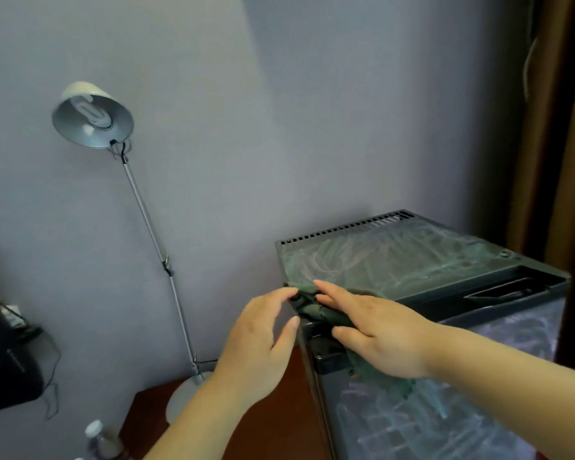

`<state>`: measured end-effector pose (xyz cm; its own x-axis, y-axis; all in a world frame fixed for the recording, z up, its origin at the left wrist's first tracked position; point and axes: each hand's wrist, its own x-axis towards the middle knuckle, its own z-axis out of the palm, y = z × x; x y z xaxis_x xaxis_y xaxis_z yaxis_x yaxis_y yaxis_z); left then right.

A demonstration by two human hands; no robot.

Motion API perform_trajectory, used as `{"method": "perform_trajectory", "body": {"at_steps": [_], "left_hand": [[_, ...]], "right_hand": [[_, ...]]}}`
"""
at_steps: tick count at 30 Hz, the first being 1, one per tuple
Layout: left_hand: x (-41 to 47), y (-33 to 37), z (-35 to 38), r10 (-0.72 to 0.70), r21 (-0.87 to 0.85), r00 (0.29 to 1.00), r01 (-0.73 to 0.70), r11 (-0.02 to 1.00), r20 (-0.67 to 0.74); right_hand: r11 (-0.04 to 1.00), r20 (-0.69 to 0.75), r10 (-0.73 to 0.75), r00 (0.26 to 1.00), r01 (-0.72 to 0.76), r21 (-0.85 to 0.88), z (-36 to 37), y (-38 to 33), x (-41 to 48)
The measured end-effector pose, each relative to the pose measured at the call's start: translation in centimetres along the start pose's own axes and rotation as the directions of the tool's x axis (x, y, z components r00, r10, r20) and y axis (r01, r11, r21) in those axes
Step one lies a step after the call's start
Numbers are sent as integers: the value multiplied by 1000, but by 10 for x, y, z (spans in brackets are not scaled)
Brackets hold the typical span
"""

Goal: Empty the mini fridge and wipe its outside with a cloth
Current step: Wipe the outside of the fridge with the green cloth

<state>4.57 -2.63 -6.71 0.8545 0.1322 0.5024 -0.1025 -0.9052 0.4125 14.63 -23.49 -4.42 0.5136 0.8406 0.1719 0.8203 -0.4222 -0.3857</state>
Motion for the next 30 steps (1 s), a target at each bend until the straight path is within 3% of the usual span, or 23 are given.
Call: {"method": "perform_trajectory", "body": {"at_steps": [6, 11, 17, 30], "left_hand": [[10, -5, 5, 144, 124, 977, -165, 979, 158], [21, 2, 8, 200, 141, 975, -213, 967, 98], [32, 13, 13, 178, 158, 948, -224, 962, 264], [67, 104, 55, 113, 260, 905, -234, 937, 410]], "right_hand": [[999, 27, 54, 998, -54, 2, -12, 8, -7], [998, 46, 56, 997, -57, 28, -17, 16, -4], [1000, 36, 14, 999, -14, 6, -24, 35, -9], [999, 109, 26, 994, -24, -22, -77, 120, -40]]}}
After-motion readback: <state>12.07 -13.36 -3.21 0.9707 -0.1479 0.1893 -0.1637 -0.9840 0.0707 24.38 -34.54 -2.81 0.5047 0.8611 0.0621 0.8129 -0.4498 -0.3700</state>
